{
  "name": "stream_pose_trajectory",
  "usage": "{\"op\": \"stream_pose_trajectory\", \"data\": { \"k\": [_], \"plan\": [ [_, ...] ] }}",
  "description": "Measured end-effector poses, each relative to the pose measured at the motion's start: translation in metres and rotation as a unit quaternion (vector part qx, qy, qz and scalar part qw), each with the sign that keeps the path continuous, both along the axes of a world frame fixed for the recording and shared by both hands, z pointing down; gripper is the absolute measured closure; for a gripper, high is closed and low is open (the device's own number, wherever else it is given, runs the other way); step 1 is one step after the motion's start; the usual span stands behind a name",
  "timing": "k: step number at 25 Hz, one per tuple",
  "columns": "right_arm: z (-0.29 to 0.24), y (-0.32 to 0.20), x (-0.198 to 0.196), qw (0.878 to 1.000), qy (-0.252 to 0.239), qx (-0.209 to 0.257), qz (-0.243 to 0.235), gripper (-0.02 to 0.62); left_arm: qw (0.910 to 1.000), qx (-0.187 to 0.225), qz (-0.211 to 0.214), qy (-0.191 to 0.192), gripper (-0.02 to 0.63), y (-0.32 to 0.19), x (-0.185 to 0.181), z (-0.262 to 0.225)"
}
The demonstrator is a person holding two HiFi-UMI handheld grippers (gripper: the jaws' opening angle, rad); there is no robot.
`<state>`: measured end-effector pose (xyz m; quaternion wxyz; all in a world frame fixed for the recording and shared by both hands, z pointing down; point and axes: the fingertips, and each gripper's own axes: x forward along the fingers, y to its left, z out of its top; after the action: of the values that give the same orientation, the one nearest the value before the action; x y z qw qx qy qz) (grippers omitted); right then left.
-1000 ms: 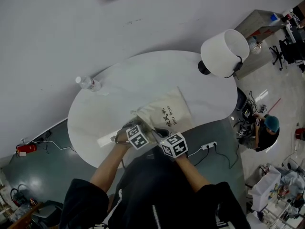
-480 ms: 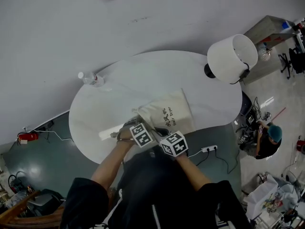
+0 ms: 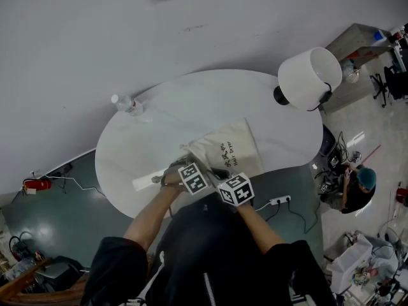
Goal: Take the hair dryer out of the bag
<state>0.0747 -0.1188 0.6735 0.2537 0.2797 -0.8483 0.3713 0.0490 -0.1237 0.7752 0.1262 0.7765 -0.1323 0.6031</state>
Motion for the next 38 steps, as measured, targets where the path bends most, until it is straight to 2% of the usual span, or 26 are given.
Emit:
{"op": "stream_pose_trajectory", "data": {
  "k": [12,21,38],
  "plan": [
    [0.001,0.003,0.001,0.999,0.028,0.019,0.018,0.563,0.9998,0.000,0.010,0.018,0.437,0.010,-0.003,-0.010],
    [0.002,0.002,0.001,0.998,0.042,0.031,0.025,0.563,0.9993,-0.006,-0.015,0.035,0.439,0.025,-0.022,-0.021],
    [0.011,0.001,-0.004,0.996,0.075,0.043,0.033,0.563,0.9948,0.023,-0.070,0.069,0.439,0.045,-0.056,-0.046]
  ]
}}
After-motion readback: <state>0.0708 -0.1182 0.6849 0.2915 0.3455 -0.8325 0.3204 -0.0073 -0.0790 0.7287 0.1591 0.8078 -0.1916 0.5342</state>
